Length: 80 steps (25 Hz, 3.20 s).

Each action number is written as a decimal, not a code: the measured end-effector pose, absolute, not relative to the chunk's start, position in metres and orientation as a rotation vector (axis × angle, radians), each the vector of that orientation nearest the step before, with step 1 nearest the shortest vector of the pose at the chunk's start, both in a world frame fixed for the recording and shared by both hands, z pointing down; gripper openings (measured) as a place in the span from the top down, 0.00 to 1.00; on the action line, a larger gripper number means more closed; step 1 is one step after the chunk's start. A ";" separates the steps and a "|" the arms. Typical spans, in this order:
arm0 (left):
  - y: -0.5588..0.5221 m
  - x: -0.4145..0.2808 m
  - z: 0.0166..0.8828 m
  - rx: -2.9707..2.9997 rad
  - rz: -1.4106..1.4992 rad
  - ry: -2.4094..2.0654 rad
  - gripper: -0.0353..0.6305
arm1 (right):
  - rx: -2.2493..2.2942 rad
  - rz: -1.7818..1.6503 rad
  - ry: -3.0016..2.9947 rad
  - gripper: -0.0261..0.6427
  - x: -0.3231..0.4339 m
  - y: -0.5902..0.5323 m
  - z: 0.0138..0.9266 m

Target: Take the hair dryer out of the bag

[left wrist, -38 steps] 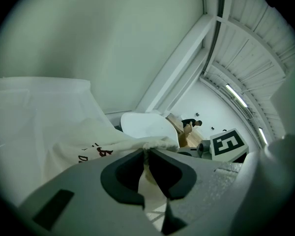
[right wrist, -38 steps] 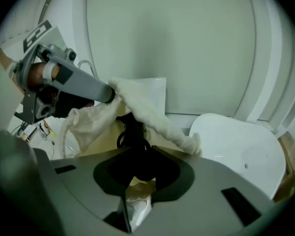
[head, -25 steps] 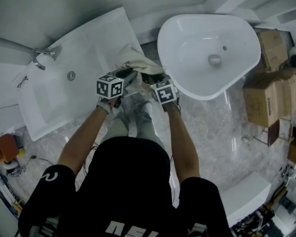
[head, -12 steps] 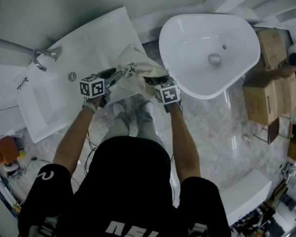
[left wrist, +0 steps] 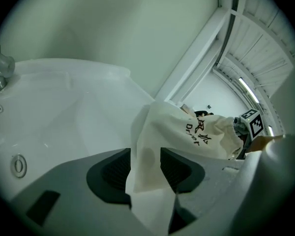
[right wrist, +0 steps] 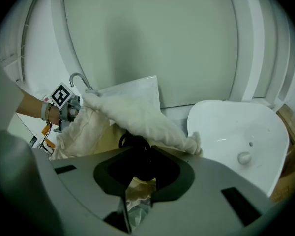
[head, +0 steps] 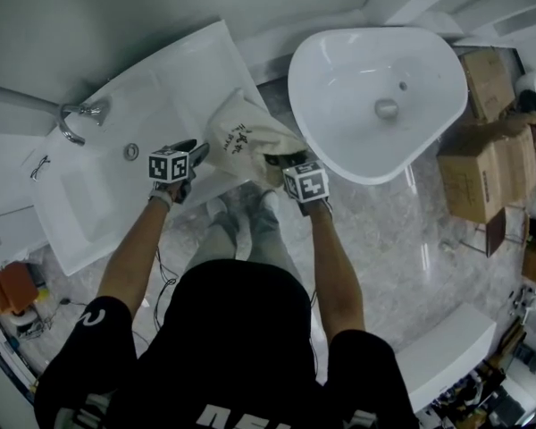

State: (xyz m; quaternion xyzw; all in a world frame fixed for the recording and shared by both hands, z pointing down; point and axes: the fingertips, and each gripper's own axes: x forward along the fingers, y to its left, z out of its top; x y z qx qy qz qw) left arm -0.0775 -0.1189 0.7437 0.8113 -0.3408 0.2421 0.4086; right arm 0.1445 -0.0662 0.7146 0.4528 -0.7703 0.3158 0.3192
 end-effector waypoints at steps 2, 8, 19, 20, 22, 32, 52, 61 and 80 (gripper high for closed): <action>-0.117 -0.077 0.752 2.038 0.640 -0.833 0.68 | 1.197 0.838 -2.030 0.86 0.145 -0.064 0.716; -0.117 -0.069 0.765 2.043 0.676 -0.774 0.68 | 1.217 0.855 -2.060 0.86 0.136 -0.063 0.719; -0.143 -0.090 0.754 2.006 0.656 -0.887 0.94 | 1.250 0.913 -2.111 0.87 0.119 -0.070 0.709; -0.147 -0.096 0.752 2.001 0.654 -0.916 0.94 | 1.257 0.931 -2.118 0.87 0.119 -0.070 0.708; -0.156 -0.105 0.749 2.005 0.675 -0.964 0.94 | 1.270 0.975 -2.134 0.87 0.117 -0.071 0.705; -0.167 -0.111 0.745 2.047 0.756 -1.110 0.94 | 1.336 1.117 -2.191 0.88 0.127 -0.077 0.665; -0.199 -0.028 0.679 2.314 0.621 -0.492 0.75 | 1.322 1.082 -2.078 0.87 0.148 -0.061 0.718; -0.192 -0.018 0.715 2.188 0.722 -0.385 0.79 | 1.344 1.116 -2.074 0.86 0.145 -0.061 0.723; -0.203 -0.048 0.685 2.485 0.758 -0.693 0.94 | 1.487 1.458 -2.137 0.89 0.157 -0.072 0.674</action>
